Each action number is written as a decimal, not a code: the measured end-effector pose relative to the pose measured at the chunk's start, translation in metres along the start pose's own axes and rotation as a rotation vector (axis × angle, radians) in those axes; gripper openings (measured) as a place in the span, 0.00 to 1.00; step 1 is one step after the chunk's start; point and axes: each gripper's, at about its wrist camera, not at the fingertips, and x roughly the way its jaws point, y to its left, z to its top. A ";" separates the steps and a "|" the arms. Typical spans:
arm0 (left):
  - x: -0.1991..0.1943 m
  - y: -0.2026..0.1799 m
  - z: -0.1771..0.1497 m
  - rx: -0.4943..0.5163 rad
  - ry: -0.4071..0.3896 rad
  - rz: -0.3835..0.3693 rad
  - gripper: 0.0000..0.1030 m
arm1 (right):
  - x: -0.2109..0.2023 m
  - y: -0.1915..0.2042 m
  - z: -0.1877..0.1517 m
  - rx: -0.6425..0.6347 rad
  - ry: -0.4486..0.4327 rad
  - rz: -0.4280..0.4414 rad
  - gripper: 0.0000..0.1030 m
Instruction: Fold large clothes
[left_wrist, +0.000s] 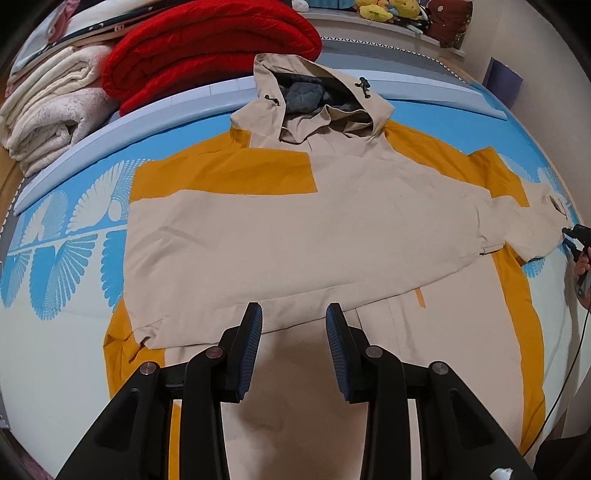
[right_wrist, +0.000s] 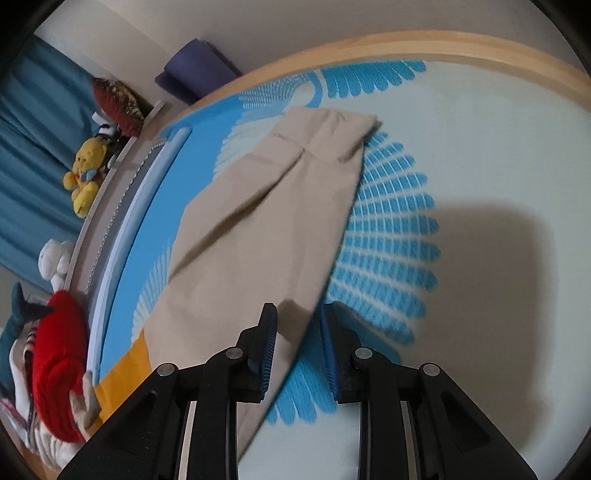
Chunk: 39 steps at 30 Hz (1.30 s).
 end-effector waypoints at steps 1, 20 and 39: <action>0.001 0.000 0.000 0.003 0.002 0.005 0.31 | 0.002 0.000 0.000 0.007 -0.013 0.005 0.25; -0.024 0.037 0.016 -0.097 -0.045 -0.018 0.31 | -0.073 0.119 -0.004 -0.174 -0.286 0.028 0.03; -0.057 0.217 -0.001 -0.592 -0.011 -0.080 0.29 | -0.138 0.415 -0.502 -1.052 0.510 0.475 0.08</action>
